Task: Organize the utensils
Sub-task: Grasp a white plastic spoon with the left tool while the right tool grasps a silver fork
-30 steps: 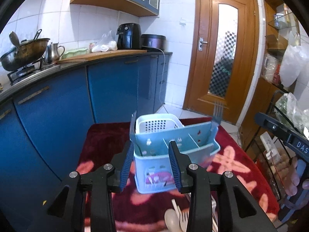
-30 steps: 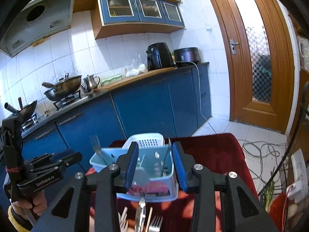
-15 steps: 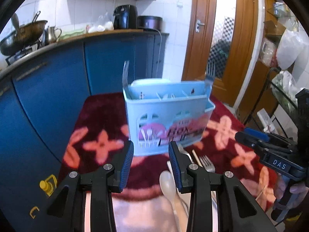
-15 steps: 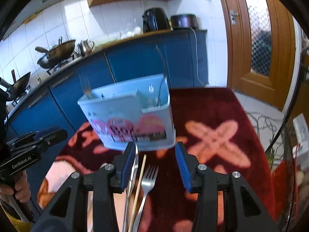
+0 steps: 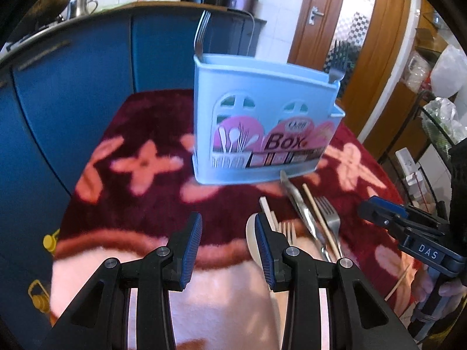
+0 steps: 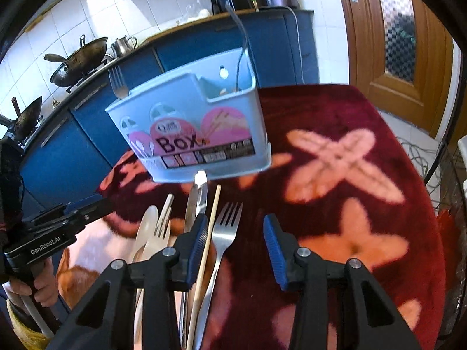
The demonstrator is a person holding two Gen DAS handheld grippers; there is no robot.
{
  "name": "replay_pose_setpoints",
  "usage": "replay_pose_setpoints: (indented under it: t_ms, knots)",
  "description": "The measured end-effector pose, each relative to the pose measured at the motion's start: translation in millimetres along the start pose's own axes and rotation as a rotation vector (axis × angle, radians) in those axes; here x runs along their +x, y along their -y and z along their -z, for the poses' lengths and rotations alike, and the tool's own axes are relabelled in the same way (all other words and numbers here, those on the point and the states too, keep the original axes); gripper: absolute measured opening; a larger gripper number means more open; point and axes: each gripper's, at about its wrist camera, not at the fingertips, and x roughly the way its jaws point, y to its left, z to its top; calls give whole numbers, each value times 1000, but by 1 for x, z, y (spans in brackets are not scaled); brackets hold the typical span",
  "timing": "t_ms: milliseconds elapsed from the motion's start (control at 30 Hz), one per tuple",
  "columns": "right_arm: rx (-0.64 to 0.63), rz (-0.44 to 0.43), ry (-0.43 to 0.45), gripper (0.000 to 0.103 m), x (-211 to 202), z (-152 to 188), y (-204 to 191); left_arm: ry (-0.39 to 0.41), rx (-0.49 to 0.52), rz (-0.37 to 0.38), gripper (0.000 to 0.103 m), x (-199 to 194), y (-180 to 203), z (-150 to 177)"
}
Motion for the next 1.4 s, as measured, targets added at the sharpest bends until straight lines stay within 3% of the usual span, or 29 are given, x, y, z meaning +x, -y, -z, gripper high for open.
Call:
replay_pose_setpoints:
  t_ms: [433,767,833,1000,1200,1400]
  knots:
    - [21,-24,-98,29,27,7,4,-101,-26,41,38,35,0,14]
    - [46,-68,-133,23,42,2,9,-111,-17,66,38,48,6,16]
    - [52,-80,-138,22,45,0,9,-108,-16,72,34,49,7,15]
    - [84,-120,-150,15,49,-5,13,-117,-42,121,9,50,5,14]
    - [101,-150,-158,11,48,-7,16,-116,-55,164,7,47,7,14]
    - [78,-135,-157,9,47,-8,10,-94,-33,149,4,42,12,14]
